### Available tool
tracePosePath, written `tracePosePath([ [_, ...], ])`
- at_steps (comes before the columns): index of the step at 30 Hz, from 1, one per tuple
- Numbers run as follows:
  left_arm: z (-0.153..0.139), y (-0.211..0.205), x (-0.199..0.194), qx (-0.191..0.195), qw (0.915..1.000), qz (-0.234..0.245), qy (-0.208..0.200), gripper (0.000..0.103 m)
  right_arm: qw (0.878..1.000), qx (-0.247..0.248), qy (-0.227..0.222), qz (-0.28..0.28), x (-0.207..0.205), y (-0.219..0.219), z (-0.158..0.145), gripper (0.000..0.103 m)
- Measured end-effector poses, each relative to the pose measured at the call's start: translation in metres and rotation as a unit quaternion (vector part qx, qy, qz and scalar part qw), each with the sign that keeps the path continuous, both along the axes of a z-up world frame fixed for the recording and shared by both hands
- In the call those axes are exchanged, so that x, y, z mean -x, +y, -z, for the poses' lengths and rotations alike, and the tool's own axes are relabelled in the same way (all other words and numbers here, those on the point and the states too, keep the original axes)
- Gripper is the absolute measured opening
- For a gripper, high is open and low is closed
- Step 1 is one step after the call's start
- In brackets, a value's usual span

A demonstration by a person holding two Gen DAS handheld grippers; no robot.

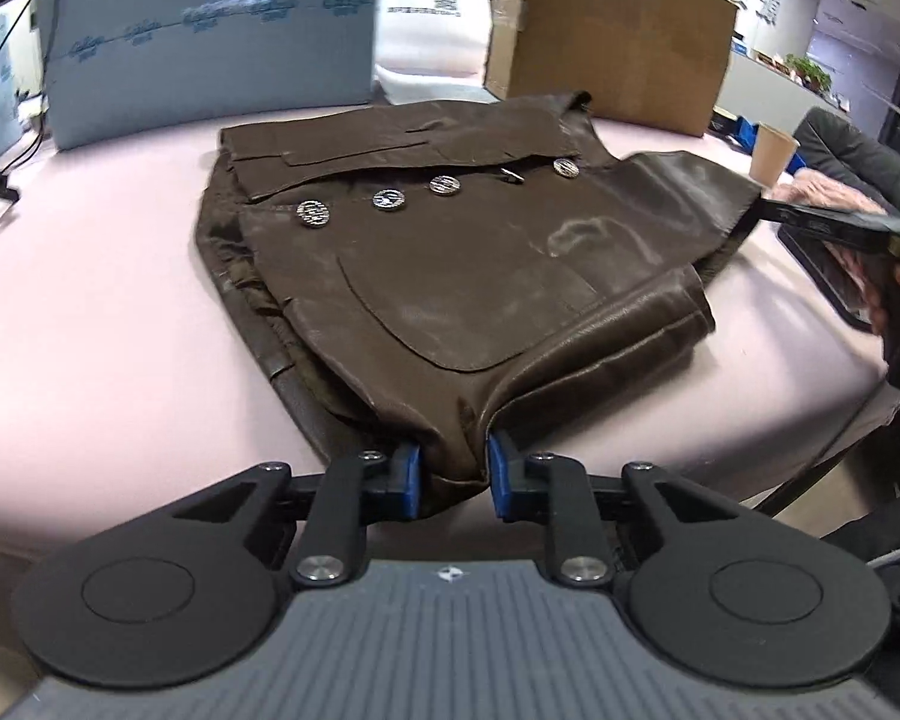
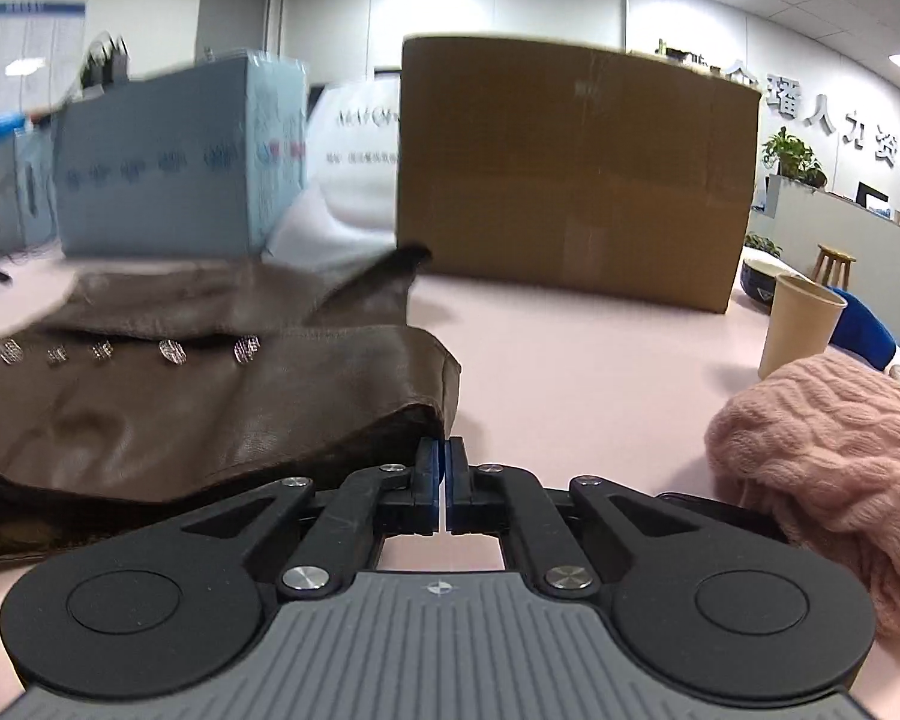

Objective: Fold clothes

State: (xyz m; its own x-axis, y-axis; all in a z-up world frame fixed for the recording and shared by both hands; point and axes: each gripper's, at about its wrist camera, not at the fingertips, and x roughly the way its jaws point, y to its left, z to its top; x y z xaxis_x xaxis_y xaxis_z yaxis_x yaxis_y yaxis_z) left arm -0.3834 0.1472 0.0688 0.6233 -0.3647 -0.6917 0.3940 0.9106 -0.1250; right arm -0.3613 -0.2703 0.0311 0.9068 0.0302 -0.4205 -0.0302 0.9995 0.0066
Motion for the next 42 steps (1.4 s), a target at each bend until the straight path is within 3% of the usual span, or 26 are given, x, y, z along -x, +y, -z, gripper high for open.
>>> tracePosePath([
  [6,-0.014,0.032,0.005,0.022,0.9996,-0.012,0.009,0.02,0.999,-0.015,-0.023,-0.023,0.063,0.017,-0.016,0.002],
  [11,-0.026,0.043,-0.001,0.038,0.9991,0.001,0.016,0.02,1.0,-0.006,-0.024,-0.014,0.077,0.031,-0.018,0.002],
  [17,-0.052,0.05,-0.047,0.052,0.9984,0.005,0.022,0.02,0.998,-0.06,-0.033,0.001,0.034,0.017,-0.041,0.002],
  [20,-0.068,0.046,-0.09,0.041,0.999,-0.007,0.014,0.021,0.996,-0.073,-0.041,0.011,-0.005,0.015,-0.054,0.001],
  [23,-0.079,0.052,-0.155,0.08,0.9955,-0.015,0.047,0.02,0.994,-0.093,-0.048,0.03,-0.059,0.015,-0.067,0.001],
  [26,-0.076,0.048,-0.209,0.087,0.993,-0.052,0.062,0.021,0.992,-0.115,-0.04,0.034,-0.107,0.017,-0.072,0.001],
  [29,-0.062,0.042,-0.244,0.081,0.9904,-0.075,0.083,0.021,0.992,-0.118,-0.023,-0.029,-0.12,0.023,-0.072,0.002],
  [30,-0.057,0.043,-0.251,0.088,0.9889,-0.076,0.093,0.021,0.994,-0.094,-0.02,-0.052,-0.113,0.028,-0.071,0.007],
  [33,-0.044,0.048,-0.271,0.111,0.9835,-0.077,0.12,0.02,0.996,0.01,-0.029,-0.082,-0.078,0.045,-0.067,0.058],
  [39,-0.043,0.057,-0.285,0.105,0.9845,-0.093,0.106,0.021,0.988,0.062,-0.103,-0.096,-0.001,0.028,-0.089,0.063],
  [42,-0.044,0.063,-0.288,0.106,0.9844,-0.096,0.103,0.021,0.984,0.099,-0.09,-0.116,0.01,0.022,-0.091,0.064],
])
